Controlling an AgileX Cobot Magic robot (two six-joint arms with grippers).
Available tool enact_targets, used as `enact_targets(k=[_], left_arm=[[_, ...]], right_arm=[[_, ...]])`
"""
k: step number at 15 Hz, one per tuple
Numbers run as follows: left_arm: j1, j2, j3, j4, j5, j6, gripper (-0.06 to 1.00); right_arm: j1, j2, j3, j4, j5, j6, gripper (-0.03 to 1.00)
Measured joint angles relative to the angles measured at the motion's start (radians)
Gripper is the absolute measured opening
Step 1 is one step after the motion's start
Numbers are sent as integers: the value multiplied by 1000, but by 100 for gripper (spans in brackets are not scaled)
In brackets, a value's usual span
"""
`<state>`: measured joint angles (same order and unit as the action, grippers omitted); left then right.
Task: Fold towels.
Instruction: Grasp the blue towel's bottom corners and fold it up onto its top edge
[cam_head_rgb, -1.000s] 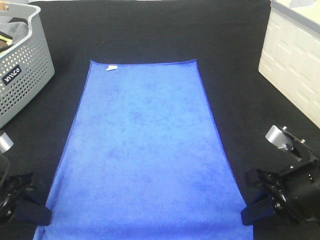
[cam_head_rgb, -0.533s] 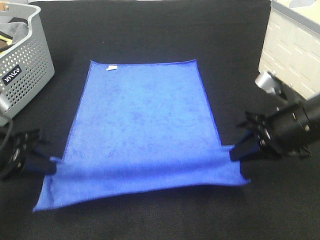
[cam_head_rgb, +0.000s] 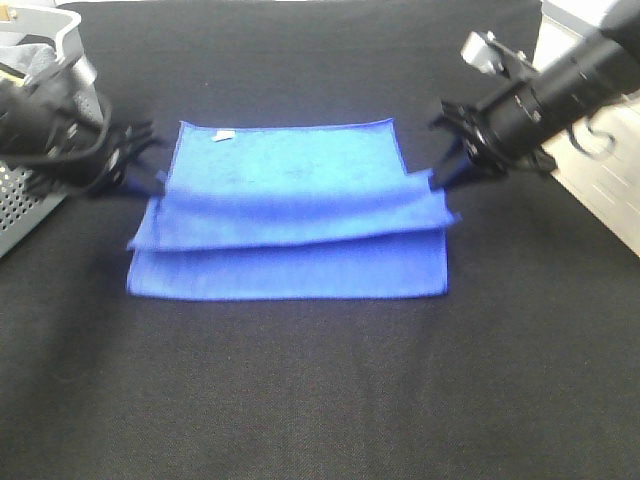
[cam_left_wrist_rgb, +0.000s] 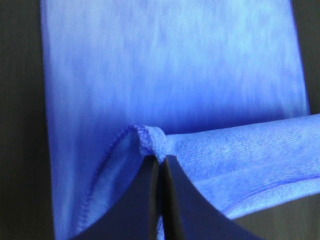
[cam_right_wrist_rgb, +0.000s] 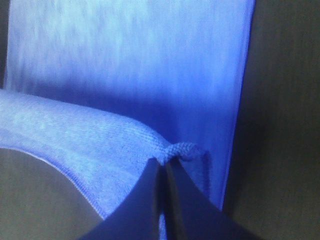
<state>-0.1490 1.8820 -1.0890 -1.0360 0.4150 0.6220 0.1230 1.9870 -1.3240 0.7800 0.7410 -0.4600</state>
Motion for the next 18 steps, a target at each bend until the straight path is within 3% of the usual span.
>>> enact_targets(k=[5, 8, 13, 18], left_arm=[[0, 181, -314, 24, -5, 0, 0], [0, 264, -442, 55, -108, -3, 0], [0, 405, -612, 91, -183, 1, 0], [0, 589, -811, 126, -227, 1, 0]], right_arm=[[0, 231, -392, -96, 53, 78, 0], [0, 384, -629, -115, 66, 94, 0], [0, 535, -854, -131, 58, 95, 0], [0, 670, -986, -138, -53, 88, 0]])
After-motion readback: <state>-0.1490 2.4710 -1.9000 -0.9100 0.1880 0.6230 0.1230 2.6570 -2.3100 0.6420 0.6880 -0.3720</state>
